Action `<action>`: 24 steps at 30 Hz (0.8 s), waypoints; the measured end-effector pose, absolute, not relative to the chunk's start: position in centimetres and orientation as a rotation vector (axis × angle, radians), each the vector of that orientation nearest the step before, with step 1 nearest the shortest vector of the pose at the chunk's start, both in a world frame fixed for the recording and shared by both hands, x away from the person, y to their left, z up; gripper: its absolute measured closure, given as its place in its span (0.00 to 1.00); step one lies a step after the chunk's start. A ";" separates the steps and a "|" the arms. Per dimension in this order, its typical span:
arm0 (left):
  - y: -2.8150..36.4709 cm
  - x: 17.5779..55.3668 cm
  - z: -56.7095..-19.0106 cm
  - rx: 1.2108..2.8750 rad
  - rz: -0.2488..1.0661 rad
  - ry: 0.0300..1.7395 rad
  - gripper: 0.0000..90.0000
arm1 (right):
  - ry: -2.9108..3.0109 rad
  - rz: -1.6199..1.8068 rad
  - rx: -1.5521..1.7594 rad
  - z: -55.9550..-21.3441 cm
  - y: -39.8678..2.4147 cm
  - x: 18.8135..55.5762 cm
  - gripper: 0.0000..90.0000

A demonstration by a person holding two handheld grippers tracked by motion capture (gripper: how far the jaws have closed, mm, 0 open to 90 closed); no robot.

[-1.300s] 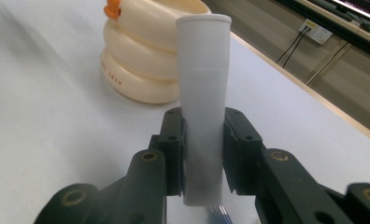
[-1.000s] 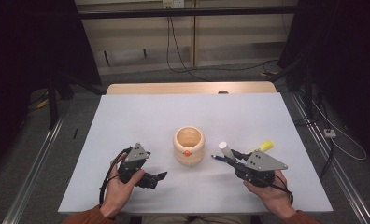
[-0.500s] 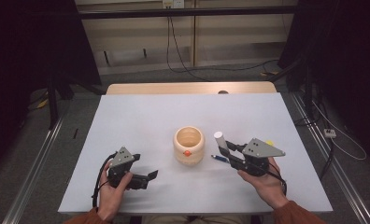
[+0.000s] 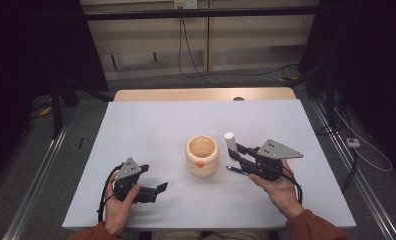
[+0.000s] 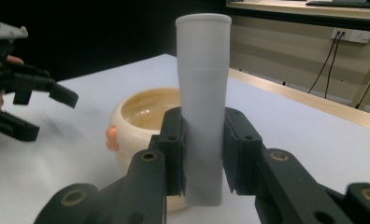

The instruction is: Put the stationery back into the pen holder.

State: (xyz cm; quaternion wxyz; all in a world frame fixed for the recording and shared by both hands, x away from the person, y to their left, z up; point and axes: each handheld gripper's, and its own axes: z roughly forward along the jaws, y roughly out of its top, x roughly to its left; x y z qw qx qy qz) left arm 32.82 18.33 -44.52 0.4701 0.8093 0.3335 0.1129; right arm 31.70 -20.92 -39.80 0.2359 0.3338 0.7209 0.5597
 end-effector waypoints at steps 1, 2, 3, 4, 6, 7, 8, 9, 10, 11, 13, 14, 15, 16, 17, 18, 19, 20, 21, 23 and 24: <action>18.3 32.8 -44.5 1.984 0.281 0.818 0.07 | 1.971 1.543 0.921 -39.7 -20.8 31.8 0.80; 18.4 32.8 -44.5 1.987 0.283 0.817 0.06 | 1.967 1.556 0.928 -39.6 -20.8 32.0 0.80; 18.4 32.8 -44.5 1.985 0.280 0.820 0.06 | 1.962 1.572 0.933 -39.4 -20.7 32.1 0.80; 18.4 32.8 -44.5 1.984 0.281 0.821 0.07 | 1.959 1.588 0.936 -39.3 -20.6 32.2 0.80; 18.4 32.8 -44.5 1.989 0.284 0.818 0.07 | 1.947 1.615 0.942 -39.1 -20.3 32.5 0.80; 18.4 32.8 -44.5 1.990 0.282 0.818 0.07 | 1.946 1.625 0.947 -39.0 -20.2 32.6 0.80; 18.4 32.8 -44.6 1.992 0.281 0.820 0.07 | 1.944 1.633 0.948 -38.8 -20.0 32.7 0.80; 18.3 32.8 -44.6 1.991 0.278 0.822 0.07 | 1.944 1.642 0.947 -38.8 -19.9 32.8 0.80; 18.3 32.8 -44.6 1.992 0.280 0.820 0.07 | 1.942 1.652 0.943 -38.7 -19.7 33.0 0.80; 18.3 32.8 -44.6 1.992 0.280 0.821 0.07 | 1.942 1.654 0.945 -38.6 -19.5 33.1 0.80; 18.4 32.8 -44.6 1.996 0.281 0.816 0.07 | 1.942 1.665 0.939 -38.5 -19.1 33.4 0.80; 18.3 32.8 -44.6 1.992 0.278 0.817 0.07 | 1.942 1.668 0.936 -38.5 -18.9 33.6 0.80; 18.3 32.8 -44.6 1.990 0.277 0.815 0.07 | 1.941 1.672 0.934 -38.4 -18.8 33.7 0.80; 18.3 32.8 -44.6 1.991 0.278 0.819 0.07 | 1.941 1.679 0.933 -38.4 -18.6 33.8 0.80; 18.4 32.8 -44.6 1.993 0.279 0.822 0.07 | 1.942 1.679 0.929 -38.4 -18.4 34.0 0.80; 18.4 32.8 -44.6 1.994 0.278 0.823 0.07 | 1.939 1.685 0.923 -38.3 -18.2 34.1 0.80; 18.4 32.8 -44.6 1.994 0.278 0.825 0.07 | 1.937 1.688 0.922 -38.3 -18.0 34.2 0.80; 18.5 32.8 -44.6 1.994 0.279 0.825 0.07 | 1.935 1.685 0.911 -38.3 -17.8 34.3 0.80; 18.5 32.8 -44.6 1.996 0.279 0.826 0.07 | 1.936 1.688 0.908 -38.2 -17.6 34.5 0.80; 18.5 32.8 -44.6 1.998 0.278 0.823 0.07 | 1.937 1.692 0.905 -38.2 -17.2 34.8 0.80; 18.5 32.8 -44.6 1.996 0.271 0.820 0.07 | 1.939 1.694 0.901 -38.2 -16.9 35.0 0.80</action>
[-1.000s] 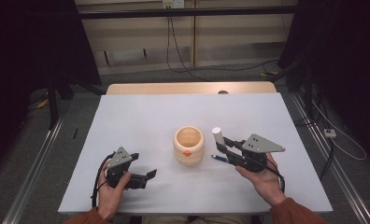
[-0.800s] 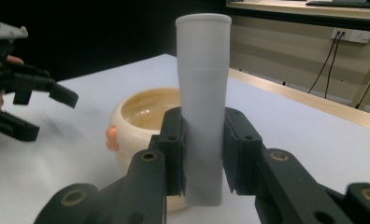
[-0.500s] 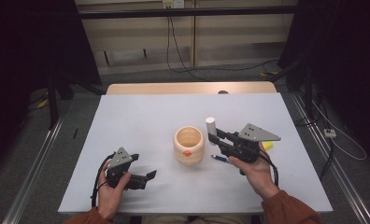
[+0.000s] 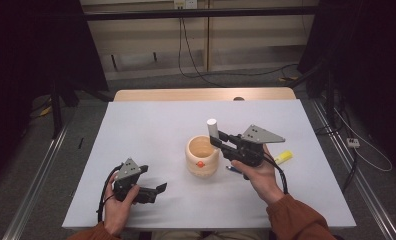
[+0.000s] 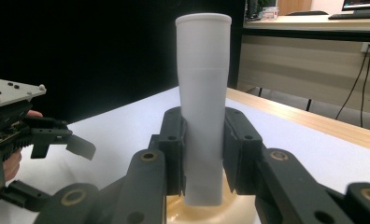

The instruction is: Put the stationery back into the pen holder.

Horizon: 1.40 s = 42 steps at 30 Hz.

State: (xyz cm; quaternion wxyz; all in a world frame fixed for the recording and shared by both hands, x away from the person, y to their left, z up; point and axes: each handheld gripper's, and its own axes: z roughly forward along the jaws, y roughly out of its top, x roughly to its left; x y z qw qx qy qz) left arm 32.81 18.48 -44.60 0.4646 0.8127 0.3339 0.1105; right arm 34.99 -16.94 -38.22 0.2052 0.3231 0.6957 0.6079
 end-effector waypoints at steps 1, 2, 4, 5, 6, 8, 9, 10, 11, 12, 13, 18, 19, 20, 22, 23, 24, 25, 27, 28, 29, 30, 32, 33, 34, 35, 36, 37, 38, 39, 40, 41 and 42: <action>18.5 32.8 -44.6 1.993 0.264 0.815 0.07 | 1.940 1.698 0.897 -38.2 -16.7 35.1 0.80; 18.4 32.8 -44.6 1.990 0.261 0.809 0.07 | 1.941 1.701 0.897 -38.2 -16.5 35.3 0.80; 18.4 32.8 -44.6 1.994 0.261 0.810 0.06 | 1.942 1.706 0.896 -38.3 -16.1 35.6 0.80; 18.4 32.8 -44.6 1.996 0.260 0.812 0.06 | 1.948 1.703 0.891 -38.3 -15.9 35.7 0.80; 18.4 32.8 -44.7 1.998 0.263 0.816 0.06 | 1.944 1.699 0.888 -38.3 -15.6 36.0 0.80; 18.5 32.8 -44.7 1.999 0.259 0.815 0.06 | 1.942 1.712 0.885 -38.1 -15.3 36.5 0.80; 18.5 32.8 -44.6 1.999 0.262 0.809 0.06 | 1.940 1.709 0.885 -38.0 -15.1 36.7 0.80; 18.5 32.8 -44.6 1.994 0.264 0.816 0.06 | 1.939 1.713 0.883 -37.9 -14.9 36.9 0.80; 18.6 32.8 -44.7 1.992 0.262 0.820 0.06 | 1.943 1.716 0.881 -38.0 -14.7 37.0 0.80; 18.6 32.8 -44.7 1.996 0.262 0.822 0.06 | 1.948 1.714 0.878 -38.1 -14.5 37.2 0.80; 18.6 32.8 -44.7 1.999 0.263 0.825 0.06 | 1.954 1.708 0.874 -38.2 -14.3 37.3 0.80; 18.7 32.9 -44.7 1.993 0.257 0.826 0.06 | 1.974 1.698 0.896 -39.1 -14.1 37.6 0.80; 18.7 32.9 -44.7 1.987 0.252 0.832 0.06 | 1.971 1.700 0.898 -39.1 -14.1 37.7 0.80; 18.7 32.9 -44.7 1.985 0.251 0.835 0.06 | 1.973 1.699 0.902 -39.2 -14.1 37.7 0.80; 18.7 32.8 -44.7 1.986 0.255 0.833 0.06 | 1.983 1.694 0.898 -39.4 -14.0 37.8 0.80; 18.7 32.8 -44.7 1.986 0.254 0.833 0.06 | 1.989 1.690 0.903 -39.6 -14.0 37.8 0.80; 18.7 32.9 -44.7 1.986 0.251 0.831 0.06 | 1.996 1.685 0.897 -39.7 -13.9 37.8 0.80; 18.7 32.9 -44.7 1.988 0.251 0.831 0.06 | 2.002 1.682 0.895 -39.8 -13.9 37.7 0.80; 18.7 32.9 -44.7 1.988 0.251 0.830 0.06 | 2.004 1.683 0.901 -40.0 -14.0 37.7 0.79; 18.7 32.9 -44.7 1.989 0.252 0.831 0.06 | 2.007 1.668 0.901 -40.2 -14.0 37.7 0.80; 18.7 32.9 -44.7 1.991 0.255 0.833 0.06 | 2.015 1.649 0.893 -40.4 -14.0 37.7 0.79; 18.7 32.9 -44.8 1.994 0.251 0.831 0.06 | 2.024 1.645 0.898 -40.6 -14.0 37.7 0.79; 18.7 32.9 -44.8 1.993 0.251 0.830 0.06 | 2.029 1.643 0.905 -40.8 -14.1 37.6 0.79; 18.6 32.9 -44.8 1.996 0.250 0.827 0.06 | 2.030 1.641 0.904 -40.9 -14.1 37.6 0.79; 18.6 32.9 -44.8 1.996 0.250 0.827 0.06 | 2.031 1.643 0.907 -41.0 -14.2 37.6 0.79; 18.6 32.9 -44.8 1.993 0.250 0.831 0.06 | 2.032 1.647 0.909 -41.0 -14.3 37.5 0.79; 18.7 32.9 -44.8 1.996 0.252 0.833 0.06 | 2.033 1.644 0.908 -41.1 -14.3 37.5 0.79; 18.7 32.9 -44.8 1.995 0.251 0.837 0.06 | 2.035 1.643 0.905 -41.1 -14.4 37.5 0.79; 18.7 32.9 -44.8 1.995 0.249 0.836 0.06 | 2.034 1.651 0.908 -41.1 -14.4 37.4 0.79; 18.7 32.9 -44.8 1.995 0.248 0.836 0.06 | 2.034 1.654 0.911 -41.2 -14.4 37.4 0.79; 18.7 32.9 -44.8 1.996 0.248 0.838 0.06 | 2.035 1.651 0.908 -41.3 -14.4 37.4 0.79; 18.7 32.9 -44.8 1.996 0.248 0.838 0.06 | 2.042 1.647 0.906 -41.4 -14.4 37.3 0.79; 18.6 32.9 -44.8 1.996 0.248 0.837 0.06 | 2.049 1.647 0.909 -41.5 -14.4 37.3 0.79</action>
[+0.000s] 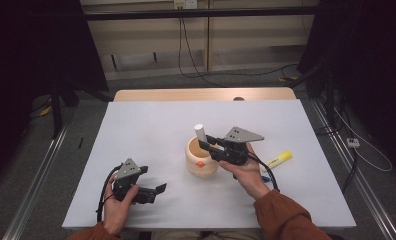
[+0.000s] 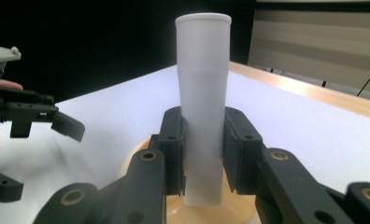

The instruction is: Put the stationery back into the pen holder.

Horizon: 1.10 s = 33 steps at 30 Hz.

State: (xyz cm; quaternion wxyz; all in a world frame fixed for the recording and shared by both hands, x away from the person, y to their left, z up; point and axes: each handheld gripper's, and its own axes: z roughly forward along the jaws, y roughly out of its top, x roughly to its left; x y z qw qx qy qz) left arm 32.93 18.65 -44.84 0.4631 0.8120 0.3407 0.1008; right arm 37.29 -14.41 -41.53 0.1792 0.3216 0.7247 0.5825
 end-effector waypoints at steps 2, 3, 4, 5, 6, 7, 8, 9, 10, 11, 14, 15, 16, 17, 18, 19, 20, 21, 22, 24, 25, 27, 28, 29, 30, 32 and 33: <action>18.7 32.9 -44.8 1.996 0.245 0.838 0.06 | 2.056 1.643 0.914 -41.8 -14.5 37.3 0.79; 18.7 33.0 -44.8 1.994 0.246 0.838 0.06 | 2.059 1.637 0.912 -41.9 -14.5 37.3 0.79; 18.7 33.0 -44.8 1.991 0.246 0.837 0.06 | 2.061 1.637 0.917 -42.0 -14.6 37.3 0.79; 18.7 33.0 -44.8 1.992 0.246 0.838 0.06 | 2.060 1.644 0.918 -42.0 -14.7 37.2 0.79; 18.7 33.0 -44.9 1.993 0.246 0.837 0.06 | 2.053 1.647 0.924 -42.0 -14.7 37.2 0.79; 18.7 32.9 -44.8 1.995 0.246 0.839 0.06 | 2.040 1.658 0.940 -42.0 -14.8 37.2 0.79; 18.7 32.9 -44.8 1.996 0.246 0.838 0.06 | 2.026 1.673 0.956 -42.0 -14.9 37.2 0.77; 18.7 32.9 -44.8 1.996 0.245 0.838 0.06 | 2.013 1.690 0.960 -41.9 -14.9 37.2 0.70; 18.7 32.9 -44.8 1.996 0.246 0.837 0.06 | 2.002 1.699 0.954 -41.7 -15.0 37.1 0.63; 18.7 32.9 -44.8 1.997 0.246 0.837 0.06 | 1.986 1.712 0.951 -41.5 -15.0 37.1 0.57; 18.7 32.9 -44.8 1.997 0.246 0.839 0.06 | 1.960 1.718 0.942 -41.1 -15.2 36.9 0.48; 18.7 32.9 -44.8 1.997 0.245 0.837 0.07 | 1.957 1.724 0.942 -41.1 -15.2 36.8 0.45; 18.7 32.9 -44.8 1.997 0.246 0.837 0.06 | 1.956 1.724 0.936 -41.0 -15.3 36.8 0.42; 18.7 32.9 -44.8 1.996 0.248 0.837 0.06 | 1.952 1.710 0.938 -41.0 -15.3 36.8 0.40; 18.7 32.9 -44.8 1.996 0.247 0.837 0.06 | 1.951 1.702 0.936 -40.9 -15.4 36.8 0.39; 18.7 32.9 -44.8 1.997 0.246 0.838 0.07 | 1.950 1.696 0.937 -40.9 -15.5 36.9 0.37; 18.7 32.9 -44.8 1.996 0.247 0.838 0.07 | 1.951 1.685 0.941 -40.9 -15.5 36.9 0.34; 18.7 32.9 -44.8 1.997 0.246 0.838 0.06 | 1.948 1.676 0.945 -40.9 -15.6 36.9 0.32; 18.7 32.9 -44.8 1.996 0.245 0.838 0.06 | 1.945 1.675 0.956 -40.8 -15.7 37.0 0.30; 18.7 32.9 -44.8 1.996 0.245 0.836 0.06 | 1.951 1.658 0.974 -40.8 -16.0 37.1 0.27; 18.7 32.9 -44.8 1.995 0.247 0.837 0.06 | 1.952 1.651 0.981 -40.8 -16.1 37.1 0.25; 18.7 32.9 -44.8 1.993 0.243 0.838 0.06 | 1.968 1.650 1.026 -40.7 -16.3 37.1 0.22; 18.7 32.9 -44.8 1.995 0.245 0.836 0.06 | 1.969 1.640 1.039 -40.7 -16.5 37.1 0.20; 18.7 32.9 -44.8 1.997 0.247 0.832 0.06 | 1.974 1.631 1.046 -40.7 -16.6 37.2 0.19; 18.7 32.9 -44.8 1.996 0.247 0.832 0.06 | 1.977 1.627 1.053 -40.7 -16.8 37.2 0.18; 18.7 32.9 -44.8 1.995 0.246 0.836 0.06 | 1.959 1.607 1.093 -40.5 -17.3 37.2 0.09; 18.7 32.9 -44.8 1.995 0.243 0.835 0.06 | 1.949 1.591 1.118 -40.4 -17.7 37.3 0.08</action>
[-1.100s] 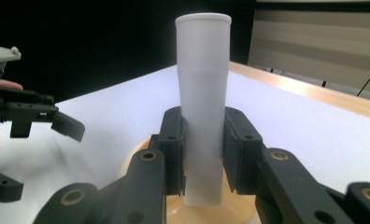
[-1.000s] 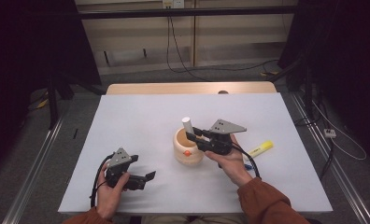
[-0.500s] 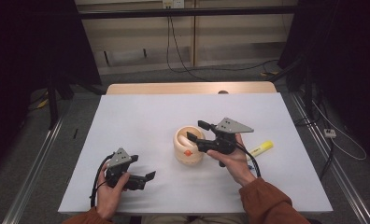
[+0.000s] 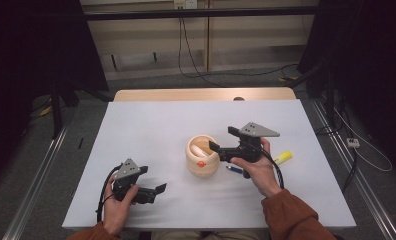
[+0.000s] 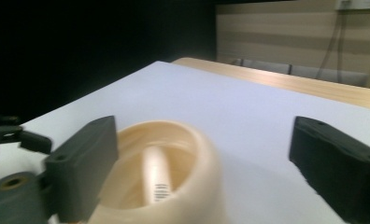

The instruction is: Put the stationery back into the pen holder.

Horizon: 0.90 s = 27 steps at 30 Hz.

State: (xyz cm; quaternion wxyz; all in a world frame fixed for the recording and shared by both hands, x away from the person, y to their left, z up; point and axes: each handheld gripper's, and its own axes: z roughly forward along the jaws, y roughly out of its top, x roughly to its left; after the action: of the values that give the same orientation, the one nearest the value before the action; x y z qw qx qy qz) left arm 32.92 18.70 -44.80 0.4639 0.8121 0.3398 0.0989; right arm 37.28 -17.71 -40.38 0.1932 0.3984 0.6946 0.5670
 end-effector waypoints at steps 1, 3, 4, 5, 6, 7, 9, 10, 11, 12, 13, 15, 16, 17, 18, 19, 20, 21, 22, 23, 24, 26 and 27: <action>18.7 32.9 -44.8 1.992 0.244 0.836 0.06 | 1.940 1.590 1.125 -40.2 -18.1 37.3 0.08; 18.7 32.9 -44.8 1.992 0.246 0.838 0.06 | 1.923 1.584 1.142 -40.0 -19.0 37.4 0.08; 18.7 32.9 -44.8 1.992 0.244 0.839 0.06 | 1.919 1.581 1.152 -39.9 -19.5 37.4 0.08; 18.7 32.9 -44.8 1.992 0.246 0.839 0.06 | 1.921 1.572 1.159 -39.9 -19.8 37.3 0.07; 18.7 32.9 -44.8 1.991 0.246 0.838 0.06 | 1.924 1.559 1.163 -39.9 -20.2 37.2 0.07; 18.7 32.9 -44.8 1.990 0.244 0.837 0.06 | 1.932 1.542 1.162 -39.9 -20.5 37.2 0.06; 18.7 32.9 -44.8 1.996 0.241 0.837 0.06 | 1.945 1.511 1.154 -40.0 -21.2 37.0 0.07; 18.7 32.9 -44.8 1.995 0.241 0.834 0.06 | 1.958 1.483 1.148 -40.0 -21.5 36.9 0.07; 18.7 32.9 -44.8 1.996 0.241 0.833 0.06 | 1.967 1.469 1.158 -40.1 -21.8 36.8 0.07; 18.7 32.9 -44.8 1.996 0.243 0.836 0.06 | 1.970 1.461 1.162 -40.1 -22.2 36.7 0.07; 18.7 32.9 -44.8 1.993 0.242 0.838 0.06 | 1.971 1.443 1.174 -40.2 -22.5 36.6 0.07; 18.7 32.9 -44.8 1.993 0.242 0.838 0.06 | 1.970 1.418 1.193 -40.3 -23.2 36.5 0.07; 18.7 32.9 -44.8 1.996 0.243 0.839 0.06 | 1.965 1.416 1.201 -40.3 -23.5 36.4 0.07; 18.7 32.9 -44.8 1.993 0.245 0.839 0.06 | 1.968 1.401 1.205 -40.4 -23.9 36.4 0.07; 18.7 32.9 -44.8 1.994 0.247 0.839 0.06 | 1.973 1.387 1.205 -40.6 -24.1 36.3 0.07; 18.7 32.9 -44.8 1.993 0.244 0.841 0.06 | 1.981 1.375 1.208 -40.8 -24.4 36.1 0.07; 18.7 32.9 -44.8 1.994 0.245 0.840 0.06 | 1.985 1.364 1.213 -40.9 -24.6 36.0 0.07; 18.7 32.9 -44.8 1.997 0.245 0.841 0.06 | 1.988 1.356 1.215 -41.1 -24.9 35.9 0.07; 18.7 32.9 -44.8 1.996 0.243 0.840 0.06 | 1.994 1.346 1.222 -41.3 -25.1 35.8 0.07; 18.7 32.9 -44.9 1.997 0.243 0.839 0.06 | 1.995 1.337 1.223 -41.4 -25.4 35.7 0.07; 18.7 32.9 -44.9 1.997 0.242 0.839 0.06 | 1.990 1.334 1.227 -41.5 -25.6 35.6 0.07; 18.7 32.9 -44.9 1.997 0.242 0.840 0.06 | 1.983 1.329 1.232 -41.5 -26.1 35.4 0.08; 18.7 32.9 -44.9 1.997 0.243 0.840 0.06 | 1.990 1.324 1.243 -41.5 -26.4 35.3 0.08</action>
State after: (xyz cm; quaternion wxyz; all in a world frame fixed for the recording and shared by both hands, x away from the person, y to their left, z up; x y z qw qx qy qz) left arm 32.95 18.70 -44.86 0.4625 0.8122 0.3415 0.0986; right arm 35.26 -26.39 -41.50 0.2218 0.4499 0.7203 0.4791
